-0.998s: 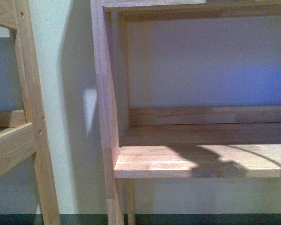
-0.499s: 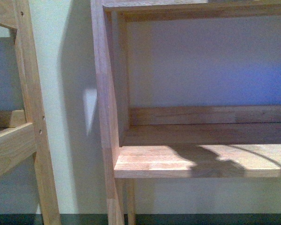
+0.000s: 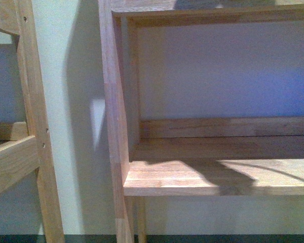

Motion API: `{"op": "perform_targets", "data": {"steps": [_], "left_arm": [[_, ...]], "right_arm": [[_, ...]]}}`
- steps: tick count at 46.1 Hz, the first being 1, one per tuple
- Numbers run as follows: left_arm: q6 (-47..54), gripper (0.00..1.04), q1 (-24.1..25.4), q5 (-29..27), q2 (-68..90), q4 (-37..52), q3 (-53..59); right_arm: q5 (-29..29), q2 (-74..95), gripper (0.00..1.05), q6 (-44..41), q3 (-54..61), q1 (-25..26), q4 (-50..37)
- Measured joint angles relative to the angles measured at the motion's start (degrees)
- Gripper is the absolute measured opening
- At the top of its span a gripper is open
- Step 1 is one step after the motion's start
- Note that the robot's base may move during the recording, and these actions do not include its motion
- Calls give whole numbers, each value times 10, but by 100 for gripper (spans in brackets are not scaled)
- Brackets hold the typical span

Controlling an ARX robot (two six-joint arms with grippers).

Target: Put away toys

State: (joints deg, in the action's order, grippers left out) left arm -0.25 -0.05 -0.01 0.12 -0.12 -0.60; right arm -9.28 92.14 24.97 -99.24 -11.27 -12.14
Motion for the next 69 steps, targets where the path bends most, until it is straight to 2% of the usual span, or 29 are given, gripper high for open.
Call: {"op": "perform_targets", "data": {"steps": [9, 21, 32, 36, 44, 48, 53, 61, 66, 67, 69], "left_arm": [[0, 99, 0, 0, 0, 0, 0], [0, 99, 0, 0, 0, 0, 0], [0, 99, 0, 0, 0, 0, 0], [0, 99, 0, 0, 0, 0, 0], [0, 99, 0, 0, 0, 0, 0], [0, 99, 0, 0, 0, 0, 0], [0, 99, 0, 0, 0, 0, 0], [0, 99, 0, 0, 0, 0, 0], [0, 99, 0, 0, 0, 0, 0], [0, 99, 0, 0, 0, 0, 0], [0, 99, 0, 0, 0, 0, 0]], "right_arm": [[-1, -60, 98, 1, 71, 0, -19], [-2, -176, 98, -2, 224, -8, -67], [-9, -409, 98, -32, 464, -1, -93], [-25, -513, 98, -42, 557, 30, -86], [-76, -706, 98, -32, 709, 145, -56], [-66, -748, 98, -33, 769, 161, -40], [-16, -795, 98, -52, 852, 132, -5], [98, -864, 98, -121, 959, 20, 5], [146, -877, 98, -163, 986, -40, 4], [163, -877, 98, -173, 985, -50, 5], [232, -879, 90, -197, 985, -78, 39]]}}
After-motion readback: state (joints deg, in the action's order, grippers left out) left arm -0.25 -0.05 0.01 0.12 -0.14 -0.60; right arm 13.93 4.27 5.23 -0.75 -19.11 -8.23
